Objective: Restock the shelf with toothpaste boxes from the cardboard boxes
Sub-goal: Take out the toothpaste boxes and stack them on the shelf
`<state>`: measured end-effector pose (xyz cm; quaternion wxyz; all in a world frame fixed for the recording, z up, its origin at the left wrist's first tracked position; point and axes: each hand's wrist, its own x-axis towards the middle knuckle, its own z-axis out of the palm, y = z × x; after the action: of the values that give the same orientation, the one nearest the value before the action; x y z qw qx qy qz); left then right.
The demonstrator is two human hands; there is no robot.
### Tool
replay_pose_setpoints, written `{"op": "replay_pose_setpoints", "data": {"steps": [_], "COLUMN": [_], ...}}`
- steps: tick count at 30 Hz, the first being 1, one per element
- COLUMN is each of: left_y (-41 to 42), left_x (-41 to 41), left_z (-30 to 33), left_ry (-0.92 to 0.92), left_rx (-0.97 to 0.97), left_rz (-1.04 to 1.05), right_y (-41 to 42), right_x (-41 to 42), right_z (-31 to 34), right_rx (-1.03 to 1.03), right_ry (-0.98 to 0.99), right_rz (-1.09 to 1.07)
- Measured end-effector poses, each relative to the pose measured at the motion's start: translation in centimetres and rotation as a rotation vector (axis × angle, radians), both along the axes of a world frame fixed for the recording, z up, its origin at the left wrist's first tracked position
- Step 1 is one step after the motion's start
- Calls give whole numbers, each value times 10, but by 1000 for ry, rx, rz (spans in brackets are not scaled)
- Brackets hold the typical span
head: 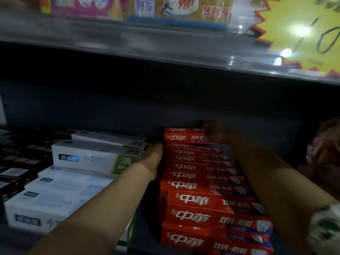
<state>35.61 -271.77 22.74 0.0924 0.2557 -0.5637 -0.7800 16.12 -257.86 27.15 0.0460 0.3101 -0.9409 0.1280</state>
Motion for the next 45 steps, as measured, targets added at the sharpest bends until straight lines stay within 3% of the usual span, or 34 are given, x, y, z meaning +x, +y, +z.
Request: {"op": "replay_pose_setpoints", "data": {"steps": [11,21,35,45], "left_y": [5,11,13,-2], "left_x": [2,3,5,-16], "left_z": [2,4,17,29], "left_ry": [7,10,20,14], "left_rx": [-21,-103,-144,-177], "left_rz": [-8,7,78,43], "right_y": [2,24,89,65], "right_x": [0,6,32,41], "right_z": [-22,-22,-14,-20], "right_rx": [99,-104,25,55], "right_ry": [-304,-436,-193,-334], "right_rz": [32,22,49,65]}}
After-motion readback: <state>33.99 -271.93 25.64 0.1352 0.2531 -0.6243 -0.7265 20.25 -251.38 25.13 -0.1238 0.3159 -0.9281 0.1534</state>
